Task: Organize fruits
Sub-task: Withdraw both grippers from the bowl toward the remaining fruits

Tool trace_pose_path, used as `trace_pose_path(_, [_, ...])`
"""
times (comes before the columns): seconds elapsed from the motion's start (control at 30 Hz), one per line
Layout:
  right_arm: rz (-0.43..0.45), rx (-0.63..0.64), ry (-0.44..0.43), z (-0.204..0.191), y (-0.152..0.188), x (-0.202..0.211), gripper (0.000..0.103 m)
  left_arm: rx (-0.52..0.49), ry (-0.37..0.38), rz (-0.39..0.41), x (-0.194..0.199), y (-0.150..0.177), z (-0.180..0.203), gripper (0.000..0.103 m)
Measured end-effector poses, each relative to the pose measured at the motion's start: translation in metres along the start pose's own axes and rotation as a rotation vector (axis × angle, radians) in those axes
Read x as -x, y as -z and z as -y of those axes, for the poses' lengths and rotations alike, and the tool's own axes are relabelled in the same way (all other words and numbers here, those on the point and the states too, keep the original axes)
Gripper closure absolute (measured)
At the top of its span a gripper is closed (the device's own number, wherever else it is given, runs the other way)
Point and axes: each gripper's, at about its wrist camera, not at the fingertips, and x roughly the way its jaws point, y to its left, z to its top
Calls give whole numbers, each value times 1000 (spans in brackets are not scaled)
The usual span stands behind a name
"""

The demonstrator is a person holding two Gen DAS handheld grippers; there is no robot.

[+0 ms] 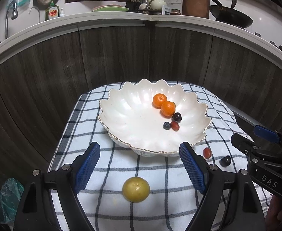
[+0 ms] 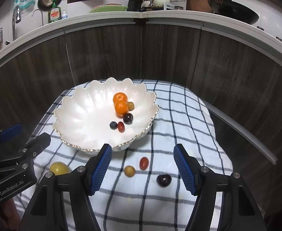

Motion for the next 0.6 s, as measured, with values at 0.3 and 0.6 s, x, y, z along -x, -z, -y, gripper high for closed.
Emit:
trace_pose_path(0.3, [-1,-3,-1,3,16,-3,36,-2,4,-5,-2,15,5,19])
trace_pose_path(0.6, [-12,6,-6,2,36,-8,36,-8,13,-32,-10,33,7,18])
